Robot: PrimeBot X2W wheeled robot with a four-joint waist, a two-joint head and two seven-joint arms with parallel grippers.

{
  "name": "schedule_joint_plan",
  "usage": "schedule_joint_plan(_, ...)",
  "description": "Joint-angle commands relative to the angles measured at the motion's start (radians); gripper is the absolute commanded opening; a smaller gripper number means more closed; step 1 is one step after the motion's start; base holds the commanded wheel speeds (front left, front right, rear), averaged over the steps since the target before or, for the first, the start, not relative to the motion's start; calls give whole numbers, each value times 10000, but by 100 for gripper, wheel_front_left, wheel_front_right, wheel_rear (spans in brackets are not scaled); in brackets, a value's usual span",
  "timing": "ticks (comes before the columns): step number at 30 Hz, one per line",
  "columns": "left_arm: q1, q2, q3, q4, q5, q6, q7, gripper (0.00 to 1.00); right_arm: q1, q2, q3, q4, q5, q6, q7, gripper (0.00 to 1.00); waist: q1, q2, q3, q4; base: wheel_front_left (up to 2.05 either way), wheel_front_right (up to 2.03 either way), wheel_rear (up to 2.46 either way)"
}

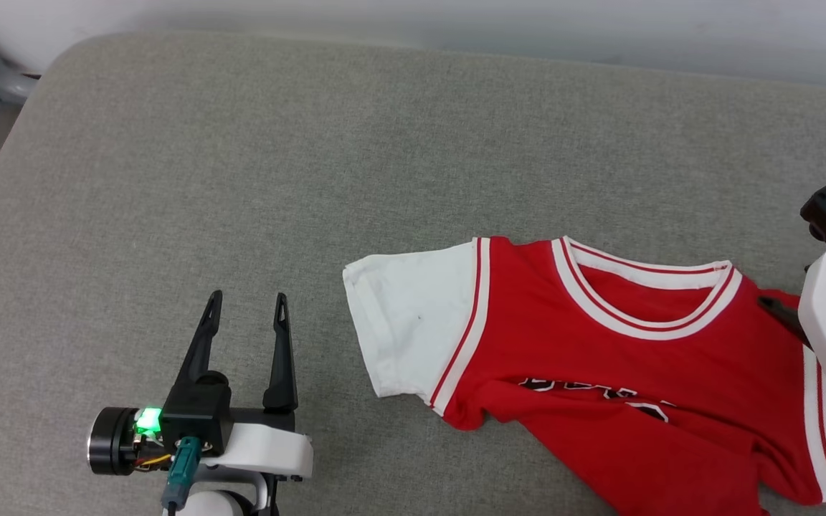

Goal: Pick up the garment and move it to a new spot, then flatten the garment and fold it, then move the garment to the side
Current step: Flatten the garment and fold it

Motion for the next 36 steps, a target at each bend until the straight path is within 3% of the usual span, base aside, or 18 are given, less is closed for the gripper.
schedule_joint_plan(1,-187,-1,-36,-39,-32,28,-26,100,-181,88,135,249,37,-14,53,100,0,0,262,181,0,0,0)
schedule_joint_plan(14,-435,-76,-147,79,-101,120,-26,100,-327,572,1994,2524,501,-8,-549,100,0,0,701,342,0,0,0)
schedule_joint_plan(16,-353,-78,-115,104,-85,125,-26,100,-395,599,2092,2558,640,-3,-993,0,0,0,614,262,0,0,0)
schedule_joint_plan(23,-174,37,-55,133,5,49,-26,100,-879,251,1847,1888,1123,-11,-2524,0,0,0,161,0,0,0,0)
schedule_joint_plan(29,-70,56,-20,122,23,34,-26,100,-965,114,1555,1230,1397,-11,-3073,0,0,0,-71,-60,0,0,0)
schedule_joint_plan(36,-59,36,-81,65,7,-16,-26,100,-1424,630,1509,1085,1196,-11,-3143,0,0,0,-18,207,0,0,0)
